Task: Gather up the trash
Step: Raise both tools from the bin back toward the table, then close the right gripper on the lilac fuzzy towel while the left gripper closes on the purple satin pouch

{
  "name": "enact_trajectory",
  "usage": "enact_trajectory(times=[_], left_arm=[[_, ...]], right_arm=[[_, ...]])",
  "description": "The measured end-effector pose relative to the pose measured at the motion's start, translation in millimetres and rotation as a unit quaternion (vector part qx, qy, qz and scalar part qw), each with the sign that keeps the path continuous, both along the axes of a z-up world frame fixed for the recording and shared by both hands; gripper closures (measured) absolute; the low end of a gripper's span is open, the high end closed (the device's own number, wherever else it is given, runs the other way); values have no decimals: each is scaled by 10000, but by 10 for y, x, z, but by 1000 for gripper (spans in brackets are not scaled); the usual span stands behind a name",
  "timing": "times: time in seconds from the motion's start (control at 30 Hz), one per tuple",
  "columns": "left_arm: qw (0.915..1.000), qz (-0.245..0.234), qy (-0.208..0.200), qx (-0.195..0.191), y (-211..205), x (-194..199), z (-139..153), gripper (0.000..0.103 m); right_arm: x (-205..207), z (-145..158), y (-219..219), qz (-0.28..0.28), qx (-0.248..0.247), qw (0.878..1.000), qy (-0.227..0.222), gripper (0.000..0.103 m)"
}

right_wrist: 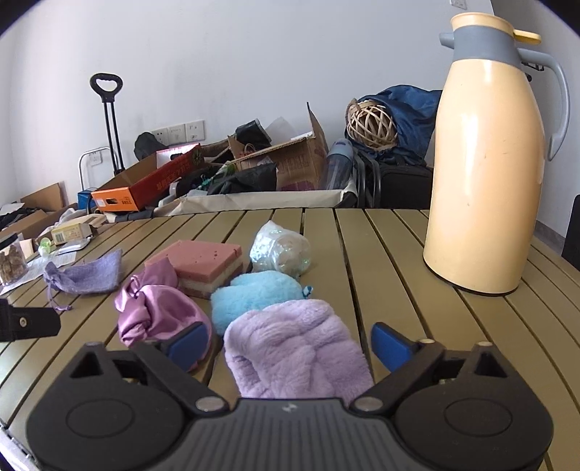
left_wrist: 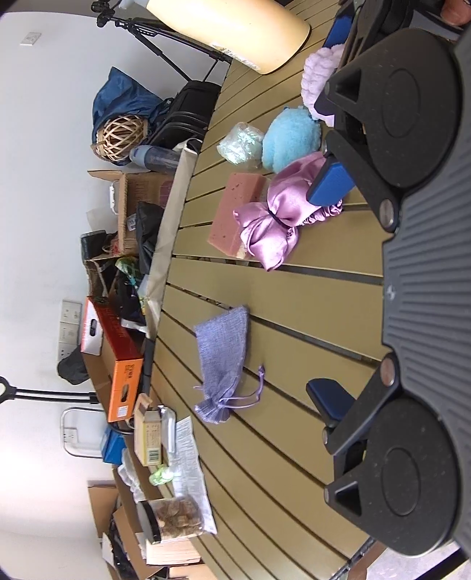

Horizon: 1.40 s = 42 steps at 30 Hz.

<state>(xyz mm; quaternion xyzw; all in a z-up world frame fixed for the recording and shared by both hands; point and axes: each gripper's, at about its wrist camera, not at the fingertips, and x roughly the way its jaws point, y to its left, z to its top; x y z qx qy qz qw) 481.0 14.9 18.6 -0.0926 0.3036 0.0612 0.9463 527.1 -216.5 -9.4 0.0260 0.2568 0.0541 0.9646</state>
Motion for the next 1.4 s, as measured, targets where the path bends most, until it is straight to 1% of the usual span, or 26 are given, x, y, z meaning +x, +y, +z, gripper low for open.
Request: enact_trajectory(times=[0.03, 0.1, 0.13, 0.2, 0.4, 0.67, 0.9, 1.03, 1.1, 1.2, 1.33, 1.4], left_arm=[[10000, -2, 18, -20, 5, 21, -14, 0], [10000, 1, 43, -35, 16, 49, -34, 0], [10000, 10, 58, -41, 23, 60, -44, 0], [9999, 20, 85, -59, 38, 77, -61, 0], [10000, 27, 93, -21, 45, 58, -82, 0], [10000, 7, 38, -20, -61, 71, -48, 0], [10000, 7, -2, 70, -327, 312, 52, 0], [9999, 26, 141, 62, -478, 551, 63, 0], [9995, 59, 276, 127, -557, 687, 37, 0], [9986, 152, 468, 207, -647, 866, -46, 0], [9967, 354, 721, 102, -682, 1070, -144, 0], [9960, 424, 779, 129, -706, 1149, -185, 0]], right_arm=[[25, -17, 2, 14, 29, 10000, 39, 26], [51, -41, -1, 74, 151, 9998, 97, 43], [57, -47, 1, 103, 201, 9997, 107, 47], [56, -43, 10, 129, 247, 9996, 81, 62], [-3, -11, 13, 142, 271, 9995, -11, 73], [-134, 113, -184, -81, 383, 9987, -321, 74], [-157, 154, -410, -311, 596, 9970, -391, 74], [-182, 185, -554, -455, 727, 9953, -459, 74], [-194, 192, -616, -520, 789, 9943, -487, 74], [-214, 203, -687, -573, 855, 9934, -508, 74], [-243, 214, -753, -619, 882, 9926, -554, 74], [-255, 212, -797, -659, 909, 9921, -559, 74]])
